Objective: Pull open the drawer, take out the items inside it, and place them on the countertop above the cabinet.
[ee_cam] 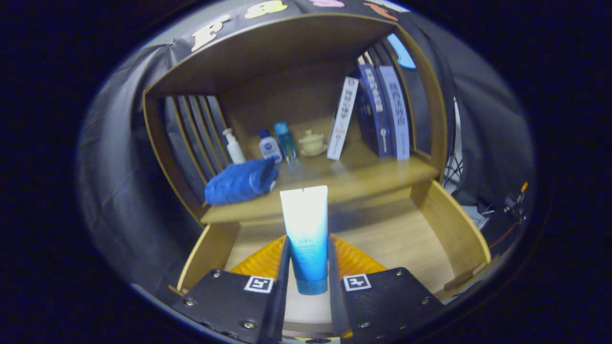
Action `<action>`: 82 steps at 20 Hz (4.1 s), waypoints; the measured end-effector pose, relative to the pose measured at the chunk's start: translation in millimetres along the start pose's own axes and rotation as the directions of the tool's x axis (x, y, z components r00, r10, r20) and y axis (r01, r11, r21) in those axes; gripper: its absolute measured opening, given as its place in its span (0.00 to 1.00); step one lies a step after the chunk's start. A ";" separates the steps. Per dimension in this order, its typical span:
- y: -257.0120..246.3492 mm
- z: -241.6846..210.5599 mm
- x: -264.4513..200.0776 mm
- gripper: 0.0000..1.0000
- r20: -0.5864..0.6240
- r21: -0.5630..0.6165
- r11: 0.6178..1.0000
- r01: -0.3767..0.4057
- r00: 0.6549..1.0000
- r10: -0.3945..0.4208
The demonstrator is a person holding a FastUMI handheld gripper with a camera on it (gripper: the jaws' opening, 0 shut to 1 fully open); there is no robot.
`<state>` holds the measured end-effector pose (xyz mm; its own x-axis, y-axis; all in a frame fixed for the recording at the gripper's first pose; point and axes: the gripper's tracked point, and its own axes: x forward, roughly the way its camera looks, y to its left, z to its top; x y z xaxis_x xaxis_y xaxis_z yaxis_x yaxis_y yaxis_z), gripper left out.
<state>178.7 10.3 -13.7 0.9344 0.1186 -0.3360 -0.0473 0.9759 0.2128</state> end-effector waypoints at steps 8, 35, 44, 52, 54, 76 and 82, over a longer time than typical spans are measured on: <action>23.9 78.4 27.4 0.38 0.159 -0.063 0.998 -0.031 0.986 0.040; -0.9 37.6 196.6 0.54 0.088 0.052 0.980 0.191 0.977 -0.195; 8.9 52.9 127.5 0.99 0.119 -0.041 0.988 0.146 0.983 -0.140; 24.8 73.7 16.3 0.99 0.245 -0.124 0.988 0.089 0.968 -0.057; 24.9 77.8 -12.4 0.99 0.262 -0.128 0.988 0.092 0.963 -0.055; 2.4 -54.8 -146.5 0.99 0.393 -0.244 0.959 0.144 0.919 -0.038; -10.1 -101.8 -137.0 0.99 0.377 -0.156 0.984 0.088 0.926 -0.023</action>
<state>15.2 2.8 -63.2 0.9994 0.0180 0.0296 -0.0191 0.9991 0.0366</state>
